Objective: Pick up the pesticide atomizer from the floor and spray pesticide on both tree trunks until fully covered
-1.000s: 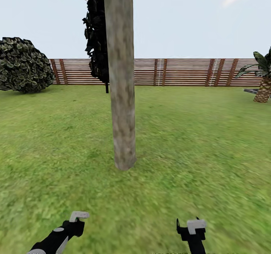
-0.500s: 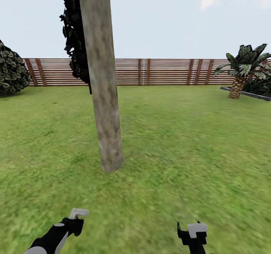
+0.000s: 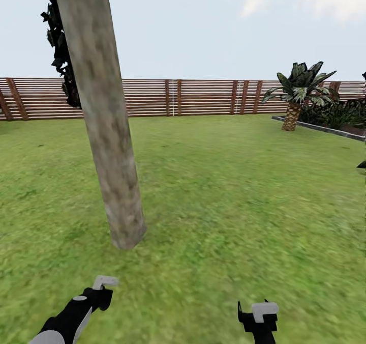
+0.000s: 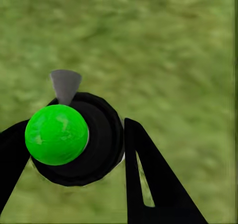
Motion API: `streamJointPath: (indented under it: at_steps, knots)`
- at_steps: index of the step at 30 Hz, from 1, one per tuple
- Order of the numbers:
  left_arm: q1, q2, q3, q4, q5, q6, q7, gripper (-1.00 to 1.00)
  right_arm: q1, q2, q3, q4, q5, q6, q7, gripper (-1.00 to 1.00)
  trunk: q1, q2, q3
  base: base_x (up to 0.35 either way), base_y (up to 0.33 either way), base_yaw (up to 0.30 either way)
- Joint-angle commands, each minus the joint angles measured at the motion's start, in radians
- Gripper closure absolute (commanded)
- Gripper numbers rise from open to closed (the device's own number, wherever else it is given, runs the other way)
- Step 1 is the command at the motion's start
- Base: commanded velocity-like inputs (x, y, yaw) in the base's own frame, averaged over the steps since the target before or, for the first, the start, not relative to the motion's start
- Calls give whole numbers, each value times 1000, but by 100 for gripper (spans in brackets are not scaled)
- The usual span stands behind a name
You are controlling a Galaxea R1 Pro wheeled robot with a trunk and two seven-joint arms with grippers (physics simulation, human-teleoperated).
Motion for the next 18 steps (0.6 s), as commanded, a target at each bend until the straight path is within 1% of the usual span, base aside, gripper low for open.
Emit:
streamJointPath:
  at_steps: [1,5,7,9,11,13,17,18]
  knots:
    - [0,-1,8,-3,-7,7,-8,100,-1,5,0,1,10,0,-10,-100,0,0,-1,338,-83,-50]
    - [0,-2,10,-3,-8,15,-8,100,-1,11,0,1,11,0,-10,-100,0,0,-1,338,-47,-18]
    - [-1,-2,12,-3,-7,36,-7,100,-1,11,0,1,11,0,-10,-100,0,0,-1,338,-13,-5]
    - [-3,-2,14,-4,-3,93,-7,100,-1,12,0,1,11,0,-10,-100,0,0,-1,306,-6,-2]
    - [-5,-2,13,-5,-2,149,-8,100,-1,12,-1,1,11,0,-10,-100,0,0,-1,144,-2,-1]
    - [-6,-2,12,-5,-2,181,-8,100,-1,12,-1,2,11,0,-10,-100,0,0,-1,59,-1,0]
    - [-7,-5,13,-6,-2,198,-8,100,-1,12,-1,2,11,0,-10,-100,0,0,-1,18,0,0]
    - [-8,-13,13,-7,-3,196,-8,100,-1,10,-1,2,12,0,-11,-100,0,0,-1,320,0,0]
